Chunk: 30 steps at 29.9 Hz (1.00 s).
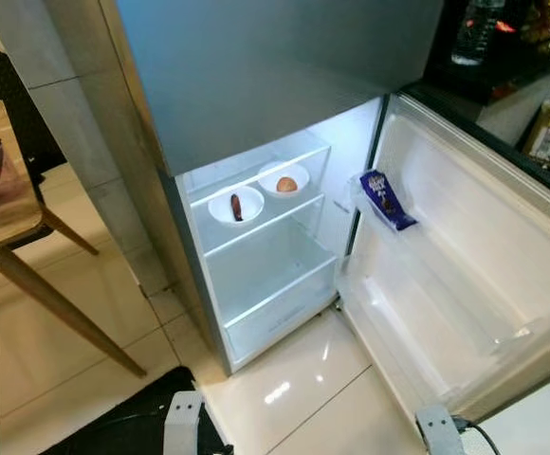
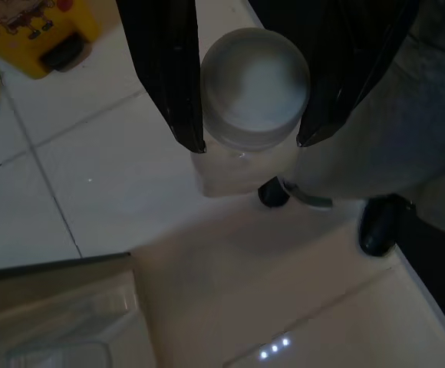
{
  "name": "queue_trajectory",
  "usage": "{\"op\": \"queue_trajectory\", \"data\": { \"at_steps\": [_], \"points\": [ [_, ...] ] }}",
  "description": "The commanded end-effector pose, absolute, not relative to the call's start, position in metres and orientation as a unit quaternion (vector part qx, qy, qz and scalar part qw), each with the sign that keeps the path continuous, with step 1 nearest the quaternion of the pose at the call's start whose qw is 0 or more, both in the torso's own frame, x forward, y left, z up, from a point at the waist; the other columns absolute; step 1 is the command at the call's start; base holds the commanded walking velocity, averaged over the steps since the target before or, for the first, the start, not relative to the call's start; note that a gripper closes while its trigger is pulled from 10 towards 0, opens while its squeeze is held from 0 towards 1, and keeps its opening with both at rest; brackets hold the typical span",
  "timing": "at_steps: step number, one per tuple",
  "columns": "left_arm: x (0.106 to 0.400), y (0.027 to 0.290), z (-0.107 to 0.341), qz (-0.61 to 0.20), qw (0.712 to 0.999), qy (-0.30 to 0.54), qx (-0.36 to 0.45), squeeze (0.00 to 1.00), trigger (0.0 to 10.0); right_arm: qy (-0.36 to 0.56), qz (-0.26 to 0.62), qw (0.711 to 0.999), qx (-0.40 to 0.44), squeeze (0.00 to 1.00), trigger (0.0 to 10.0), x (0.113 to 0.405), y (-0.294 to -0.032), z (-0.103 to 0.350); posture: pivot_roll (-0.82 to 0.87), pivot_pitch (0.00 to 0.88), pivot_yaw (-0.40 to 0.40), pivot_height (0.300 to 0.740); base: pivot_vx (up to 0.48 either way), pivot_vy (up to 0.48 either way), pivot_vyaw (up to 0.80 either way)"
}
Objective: Restocking fridge
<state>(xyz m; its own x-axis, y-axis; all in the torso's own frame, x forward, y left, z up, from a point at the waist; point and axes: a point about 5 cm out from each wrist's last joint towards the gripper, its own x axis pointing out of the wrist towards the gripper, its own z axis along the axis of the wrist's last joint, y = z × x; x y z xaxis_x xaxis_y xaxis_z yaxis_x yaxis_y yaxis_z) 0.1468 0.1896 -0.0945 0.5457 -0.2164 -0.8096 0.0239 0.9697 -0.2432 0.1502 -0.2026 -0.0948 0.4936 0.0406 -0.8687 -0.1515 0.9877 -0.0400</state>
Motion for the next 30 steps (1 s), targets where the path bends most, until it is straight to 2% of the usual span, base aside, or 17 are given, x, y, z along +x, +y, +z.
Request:
{"op": "queue_trajectory", "data": {
  "at_steps": [1,5,14,30],
  "points": [
    [0.1476,0.1862,-0.0947,-0.079,0.871,0.474,-0.099,0.0,10.0,0.508,0.04,0.859,-0.05,0.0,10.0,0.1443,-0.2087,-0.0962,-0.04,0.06,-0.013,0.74,0.292,0.0,0.0],
    [0.1476,0.1848,-0.0948,-0.083,0.871,0.475,-0.098,0.0,10.0,0.513,0.036,0.856,-0.047,0.0,10.0,0.1431,-0.2093,-0.0968,-0.04,0.06,-0.013,0.74,0.292,0.0,-0.13],
    [0.1477,0.1836,-0.0948,-0.087,0.871,0.474,-0.097,0.0,10.0,0.517,0.021,0.855,-0.033,0.0,10.0,0.1417,-0.2104,-0.0973,-0.04,0.061,-0.012,0.74,0.279,0.0,-0.76],
    [0.1478,0.1794,-0.0952,-0.104,0.869,0.476,-0.08,0.0,10.0,0.518,0.018,0.855,-0.026,0.0,10.0,0.14,-0.2115,-0.0977,-0.05,0.061,-0.011,0.74,0.0,0.0,-0.76]
  ]
}}
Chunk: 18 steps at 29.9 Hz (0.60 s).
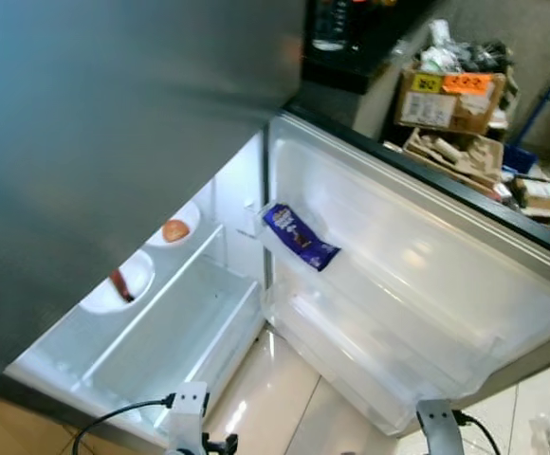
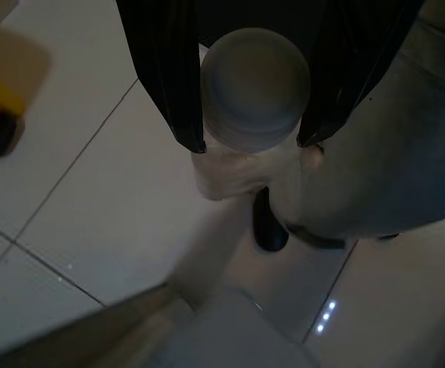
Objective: Restocking fridge
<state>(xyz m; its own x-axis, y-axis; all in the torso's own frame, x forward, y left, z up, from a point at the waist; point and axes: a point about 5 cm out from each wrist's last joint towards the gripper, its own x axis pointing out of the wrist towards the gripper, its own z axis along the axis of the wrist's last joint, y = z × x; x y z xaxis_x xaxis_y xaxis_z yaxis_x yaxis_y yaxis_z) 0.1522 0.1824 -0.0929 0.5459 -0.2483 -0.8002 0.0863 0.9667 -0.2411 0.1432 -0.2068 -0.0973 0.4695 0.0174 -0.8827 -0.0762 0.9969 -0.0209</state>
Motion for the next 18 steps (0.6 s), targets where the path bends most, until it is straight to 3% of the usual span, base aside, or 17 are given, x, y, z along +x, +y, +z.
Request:
{"op": "queue_trajectory", "data": {
  "at_steps": [1,18],
  "points": [
    [0.1475,0.1791,-0.0953,-0.105,0.869,0.477,-0.079,0.0,10.0,0.518,0.018,0.855,-0.026,0.0,10.0,0.14,-0.2117,-0.0976,-0.05,0.061,-0.011,0.74,0.0,0.0,-0.76],
    [0.1461,0.1771,-0.0959,-0.118,0.867,0.48,-0.067,0.0,10.0,0.507,0.049,0.859,-0.041,0.0,10.0,0.1463,-0.2096,-0.0951,-0.05,0.054,-0.012,0.74,0.0,0.0,-0.76]
  ]
}}
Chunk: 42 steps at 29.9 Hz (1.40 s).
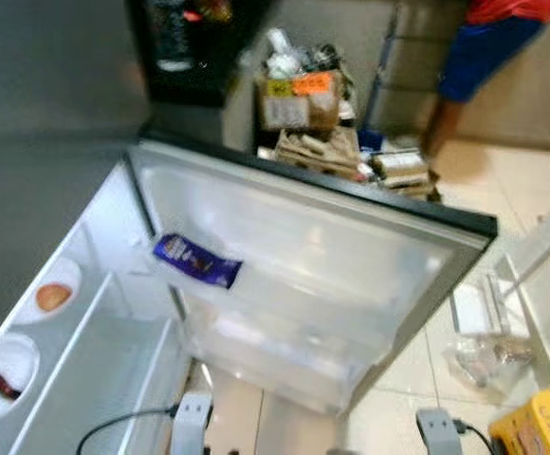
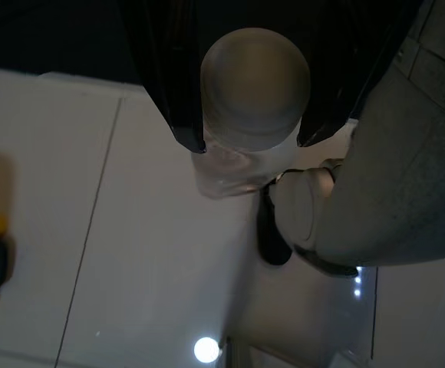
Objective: Restocking fridge
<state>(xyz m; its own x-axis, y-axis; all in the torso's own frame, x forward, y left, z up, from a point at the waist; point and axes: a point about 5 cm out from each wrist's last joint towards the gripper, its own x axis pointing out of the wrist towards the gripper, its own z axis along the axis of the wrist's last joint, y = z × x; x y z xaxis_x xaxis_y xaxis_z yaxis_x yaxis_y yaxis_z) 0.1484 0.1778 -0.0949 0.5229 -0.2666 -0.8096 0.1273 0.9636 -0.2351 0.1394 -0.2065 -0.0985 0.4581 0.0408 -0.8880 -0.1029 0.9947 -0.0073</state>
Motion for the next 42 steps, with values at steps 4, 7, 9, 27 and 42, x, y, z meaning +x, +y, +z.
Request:
{"op": "queue_trajectory", "data": {
  "at_steps": [4,7,9,27,42],
  "points": [
    [0.147,0.177,-0.096,-0.119,0.867,0.479,-0.066,0.0,10.0,0.499,0.065,0.863,-0.048,0.0,10.0,0.151,-0.206,-0.093,-0.05,0.053,-0.011,0.74,0.0,0.0,-0.76],
    [0.147,0.177,-0.096,-0.12,0.867,0.479,-0.065,0.0,10.0,0.492,0.074,0.866,-0.047,0.0,10.0,0.155,-0.204,-0.092,-0.05,0.055,-0.011,0.74,0.0,0.0,-0.76],
    [0.146,0.176,-0.096,-0.122,0.867,0.48,-0.063,0.0,10.0,0.47,0.095,0.876,-0.048,0.0,10.0,0.166,-0.201,-0.087,-0.05,0.055,-0.011,0.74,0.0,0.0,-0.76],
    [0.143,0.177,-0.097,-0.123,0.865,0.483,-0.061,0.0,10.0,0.269,0.286,0.918,-0.059,0.0,10.0,0.238,-0.167,-0.034,-0.06,0.065,-0.008,0.74,0.0,0.0,-0.31],
    [0.141,0.176,-0.098,-0.123,0.863,0.485,-0.06,0.0,10.0,0.228,0.44,0.866,-0.062,0.0,10.0,0.246,-0.172,-0.008,-0.06,0.067,-0.015,0.74,0.0,0.0,0.0]
  ]
}}
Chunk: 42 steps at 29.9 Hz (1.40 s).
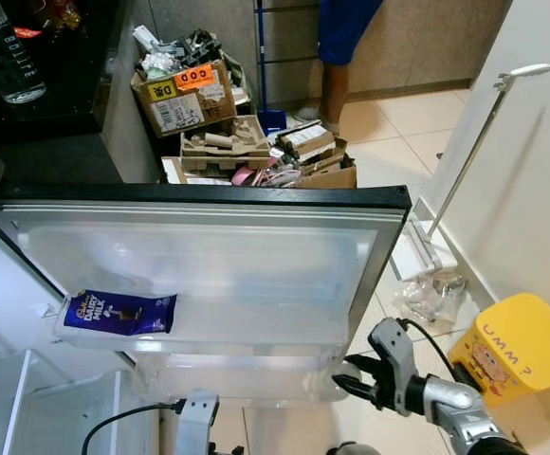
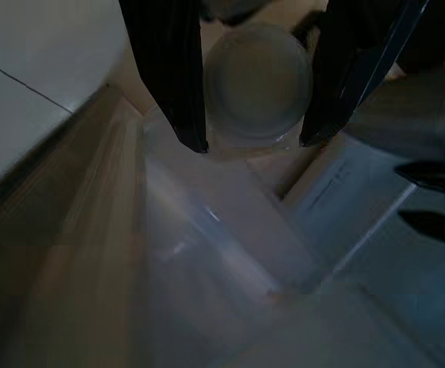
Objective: Restocking fridge
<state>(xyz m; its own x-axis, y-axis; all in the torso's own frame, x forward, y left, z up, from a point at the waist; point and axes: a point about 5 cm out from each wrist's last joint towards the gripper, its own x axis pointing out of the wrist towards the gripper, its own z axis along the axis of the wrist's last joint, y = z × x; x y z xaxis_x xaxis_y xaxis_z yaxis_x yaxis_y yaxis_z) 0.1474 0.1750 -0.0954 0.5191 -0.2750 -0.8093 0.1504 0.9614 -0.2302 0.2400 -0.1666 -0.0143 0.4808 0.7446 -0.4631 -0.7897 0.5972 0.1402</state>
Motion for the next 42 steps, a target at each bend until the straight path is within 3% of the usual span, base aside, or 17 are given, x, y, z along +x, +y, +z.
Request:
{"op": "queue_trajectory", "data": {
  "at_steps": [1,7,20,31,38,42],
  "points": [
    [0.141,0.176,-0.098,-0.124,0.863,0.486,-0.06,0.0,10.0,0.223,0.421,0.876,-0.076,0.0,10.0,0.25,-0.179,-0.005,-0.06,0.068,-0.015,0.74,0.0,0.0,0.0],
    [0.141,0.175,-0.098,-0.125,0.863,0.486,-0.059,0.0,10.0,0.201,0.33,0.911,-0.144,0.0,10.0,0.265,-0.206,0.008,-0.07,0.067,-0.015,0.74,0.0,0.0,0.0],
    [0.141,0.175,-0.098,-0.128,0.863,0.486,-0.056,0.0,10.0,0.15,0.296,0.934,-0.135,0.0,10.0,0.283,-0.201,0.024,-0.06,0.07,-0.01,0.74,0.0,0.0,0.0],
    [0.139,0.176,-0.099,-0.133,0.861,0.489,-0.05,0.0,10.0,0.089,0.219,0.954,-0.186,0.0,10.0,0.316,-0.208,0.058,-0.06,0.067,-0.008,0.74,0.0,0.0,0.0],
    [0.14,0.176,-0.098,-0.134,0.861,0.488,-0.048,0.0,10.0,0.066,0.123,0.968,-0.21,0.0,10.0,0.338,-0.233,0.088,-0.05,0.064,-0.009,0.74,0.0,0.0,0.0],
    [0.14,0.176,-0.098,-0.134,0.861,0.488,-0.048,0.0,10.0,0.065,0.114,0.968,-0.213,0.0,10.0,0.339,-0.236,0.09,-0.05,0.067,-0.005,0.74,0.0,0.0,0.0]
  ]
}}
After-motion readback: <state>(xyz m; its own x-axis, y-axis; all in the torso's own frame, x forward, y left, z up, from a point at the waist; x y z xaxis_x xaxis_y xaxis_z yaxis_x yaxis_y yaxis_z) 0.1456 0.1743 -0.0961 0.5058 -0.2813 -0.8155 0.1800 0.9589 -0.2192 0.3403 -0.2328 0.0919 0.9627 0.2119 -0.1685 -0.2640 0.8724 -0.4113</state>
